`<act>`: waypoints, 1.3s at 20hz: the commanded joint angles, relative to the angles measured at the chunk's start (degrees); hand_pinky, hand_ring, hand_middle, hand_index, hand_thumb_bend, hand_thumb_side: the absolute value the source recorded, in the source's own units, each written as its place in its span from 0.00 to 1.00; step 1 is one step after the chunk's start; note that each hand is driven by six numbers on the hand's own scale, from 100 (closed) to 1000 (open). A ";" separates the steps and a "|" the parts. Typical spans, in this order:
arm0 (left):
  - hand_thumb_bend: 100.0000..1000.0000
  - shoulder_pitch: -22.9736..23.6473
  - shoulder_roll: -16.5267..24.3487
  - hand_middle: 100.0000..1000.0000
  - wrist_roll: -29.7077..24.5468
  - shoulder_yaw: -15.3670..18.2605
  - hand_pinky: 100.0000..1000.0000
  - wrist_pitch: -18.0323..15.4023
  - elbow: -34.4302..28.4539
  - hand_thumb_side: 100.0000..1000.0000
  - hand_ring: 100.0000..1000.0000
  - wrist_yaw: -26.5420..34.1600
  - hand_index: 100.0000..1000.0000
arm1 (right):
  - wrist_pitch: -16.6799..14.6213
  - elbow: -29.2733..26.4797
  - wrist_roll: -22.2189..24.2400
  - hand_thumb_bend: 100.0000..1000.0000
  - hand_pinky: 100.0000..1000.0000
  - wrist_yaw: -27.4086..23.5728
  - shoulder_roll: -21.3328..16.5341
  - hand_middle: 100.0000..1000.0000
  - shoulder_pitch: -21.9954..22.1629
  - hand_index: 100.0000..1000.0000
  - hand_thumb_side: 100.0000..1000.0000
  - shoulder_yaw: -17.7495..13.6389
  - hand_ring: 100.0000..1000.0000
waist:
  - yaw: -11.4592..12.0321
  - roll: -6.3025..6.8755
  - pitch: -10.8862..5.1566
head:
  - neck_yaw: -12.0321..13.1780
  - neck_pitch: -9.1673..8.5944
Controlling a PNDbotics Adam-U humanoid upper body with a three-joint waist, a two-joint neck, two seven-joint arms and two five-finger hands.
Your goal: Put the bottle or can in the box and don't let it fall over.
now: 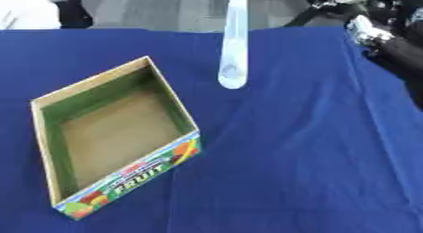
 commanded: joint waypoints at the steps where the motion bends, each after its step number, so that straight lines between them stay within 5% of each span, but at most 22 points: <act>1: 0.00 -0.34 1.40 1.00 -0.18 0.29 1.00 0.06 -1.13 0.55 1.00 0.09 0.81 | 2.48 1.42 1.35 0.00 1.00 -1.19 -1.70 1.00 -2.47 1.00 0.30 0.72 1.00 | 0.14 -0.16 -1.47 | -0.74 0.35; 10: 0.00 -0.55 1.29 1.00 -0.34 0.16 1.00 0.17 -1.13 0.55 1.00 0.28 0.81 | 8.11 7.47 4.96 0.00 1.00 -3.93 -0.71 1.00 -8.81 1.00 0.21 3.43 1.00 | 0.73 -0.55 -1.78 | -1.39 -0.02; 21: 0.00 -0.95 1.04 1.00 -0.58 -0.03 1.00 0.27 -1.13 0.55 1.00 0.62 0.81 | 8.57 17.19 6.13 0.00 1.00 -7.24 3.06 1.00 -14.35 1.00 0.31 6.58 1.00 | 1.35 -0.62 -1.77 | -2.21 -0.96; 26: 0.00 -1.13 0.91 1.00 -0.66 -0.10 1.00 0.29 -1.13 0.55 1.00 0.69 0.81 | 8.40 20.25 5.31 0.00 1.00 -9.09 4.74 1.00 -16.26 1.00 0.22 7.81 1.00 | 1.61 -0.52 -1.54 | -2.33 -1.52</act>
